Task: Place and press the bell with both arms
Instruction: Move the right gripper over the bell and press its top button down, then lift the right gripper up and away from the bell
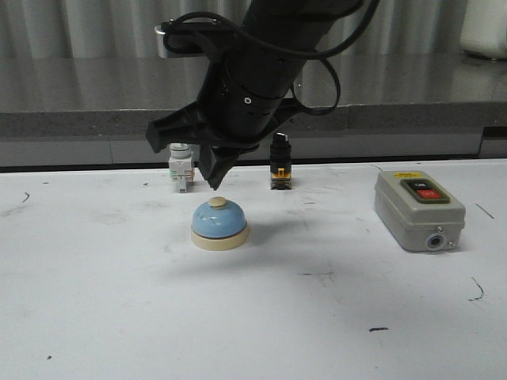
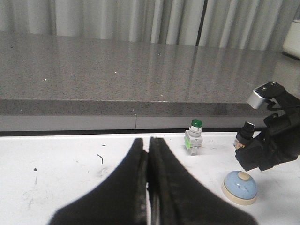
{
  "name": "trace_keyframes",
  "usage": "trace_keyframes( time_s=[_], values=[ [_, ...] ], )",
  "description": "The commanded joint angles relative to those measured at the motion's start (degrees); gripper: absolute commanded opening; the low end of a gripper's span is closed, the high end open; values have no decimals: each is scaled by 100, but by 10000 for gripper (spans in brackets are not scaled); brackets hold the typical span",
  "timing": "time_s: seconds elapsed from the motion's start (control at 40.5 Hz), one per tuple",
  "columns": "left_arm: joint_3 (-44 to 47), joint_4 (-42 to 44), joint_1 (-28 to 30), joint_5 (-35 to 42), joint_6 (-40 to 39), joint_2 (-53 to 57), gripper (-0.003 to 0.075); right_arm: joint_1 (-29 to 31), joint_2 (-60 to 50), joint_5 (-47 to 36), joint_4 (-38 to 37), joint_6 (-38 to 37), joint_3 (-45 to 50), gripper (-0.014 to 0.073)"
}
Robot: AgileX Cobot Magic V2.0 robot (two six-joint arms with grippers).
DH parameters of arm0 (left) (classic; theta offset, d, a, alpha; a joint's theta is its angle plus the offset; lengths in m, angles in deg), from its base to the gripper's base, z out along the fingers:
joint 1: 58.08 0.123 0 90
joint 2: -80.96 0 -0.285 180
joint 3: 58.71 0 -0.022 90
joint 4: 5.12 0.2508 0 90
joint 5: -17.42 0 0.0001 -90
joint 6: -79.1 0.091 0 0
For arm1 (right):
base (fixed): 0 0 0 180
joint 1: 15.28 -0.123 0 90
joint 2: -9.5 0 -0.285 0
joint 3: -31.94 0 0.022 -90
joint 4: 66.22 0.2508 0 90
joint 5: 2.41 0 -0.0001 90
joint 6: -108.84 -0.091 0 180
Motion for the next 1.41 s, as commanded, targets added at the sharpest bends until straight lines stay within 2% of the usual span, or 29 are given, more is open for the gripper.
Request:
trace_keyframes(
  time_s=[0.0,0.197,0.296,0.543,0.888,1.135,1.382],
  values=[
    [-147,-63,15,493,-42,-54,-13,-3,-230,-278,4,17,-189,-67],
    [-147,-63,15,493,-42,-54,-13,-15,31,72,4,17,-189,-67],
    [-147,-63,15,493,-42,-54,-13,-15,-39,-1,4,17,-189,-67],
    [-147,-63,15,493,-42,-54,-13,-15,-609,-539,4,17,-189,-67],
    [-147,-63,15,493,-42,-54,-13,192,-1162,-109,4,-75,-112,-67],
    [-147,-63,15,493,-42,-54,-13,837,-2316,-298,4,-216,1054,-67],
    [-147,-63,15,493,-42,-54,-13,2035,-3730,-509,4,-231,2728,-67]
  ],
)
